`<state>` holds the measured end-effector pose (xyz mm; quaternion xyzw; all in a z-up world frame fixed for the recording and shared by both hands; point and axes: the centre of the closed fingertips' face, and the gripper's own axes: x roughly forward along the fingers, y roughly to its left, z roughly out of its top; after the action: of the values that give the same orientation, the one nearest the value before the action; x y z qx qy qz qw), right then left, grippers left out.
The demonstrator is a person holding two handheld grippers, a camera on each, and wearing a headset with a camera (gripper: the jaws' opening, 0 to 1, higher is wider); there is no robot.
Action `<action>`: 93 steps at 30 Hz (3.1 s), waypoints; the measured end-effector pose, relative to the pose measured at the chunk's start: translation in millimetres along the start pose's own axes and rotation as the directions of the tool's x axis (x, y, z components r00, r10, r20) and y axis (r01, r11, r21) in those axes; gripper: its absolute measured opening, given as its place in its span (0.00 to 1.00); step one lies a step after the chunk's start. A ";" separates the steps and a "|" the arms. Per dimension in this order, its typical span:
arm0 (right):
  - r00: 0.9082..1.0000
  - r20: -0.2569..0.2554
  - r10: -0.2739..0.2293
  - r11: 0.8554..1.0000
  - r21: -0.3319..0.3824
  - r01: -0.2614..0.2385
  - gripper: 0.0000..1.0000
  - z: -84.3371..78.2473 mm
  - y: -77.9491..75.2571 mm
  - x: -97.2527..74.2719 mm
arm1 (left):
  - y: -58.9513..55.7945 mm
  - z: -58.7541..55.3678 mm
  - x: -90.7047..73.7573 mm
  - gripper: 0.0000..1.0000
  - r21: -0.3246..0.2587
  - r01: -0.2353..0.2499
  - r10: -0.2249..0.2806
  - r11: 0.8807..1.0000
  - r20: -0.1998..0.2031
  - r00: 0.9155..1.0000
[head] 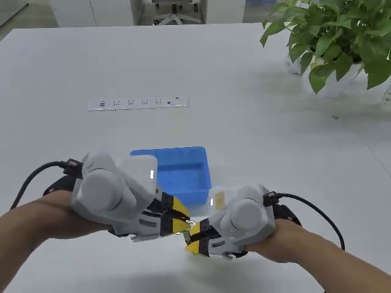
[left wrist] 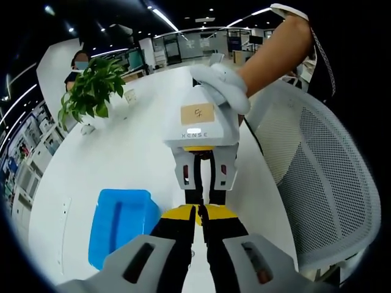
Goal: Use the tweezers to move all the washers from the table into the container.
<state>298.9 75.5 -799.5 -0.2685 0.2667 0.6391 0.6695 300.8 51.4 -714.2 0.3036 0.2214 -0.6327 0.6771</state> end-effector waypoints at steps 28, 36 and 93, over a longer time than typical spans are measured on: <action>0.999 -0.002 -0.039 0.999 -0.029 0.039 0.11 3.9 -13.4 -1.6 | 5.1 -2.3 -3.6 0.06 0.027 -0.008 0.008 1.000 -0.008 1.000; 0.999 -0.005 -0.052 0.998 -0.036 0.052 0.11 3.3 -21.4 -1.7 | 11.7 -2.7 -2.5 0.06 0.025 -0.013 0.013 1.000 -0.010 1.000; 0.996 0.000 -0.089 0.996 0.017 0.089 0.12 0.2 -43.7 -0.8 | 43.5 -2.2 8.7 0.08 0.011 0.006 -0.006 1.000 -0.016 1.000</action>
<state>342.6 73.4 -798.0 -0.2740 0.2596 0.6064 0.6999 345.0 47.3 -716.0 0.3118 0.2242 -0.6334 0.6717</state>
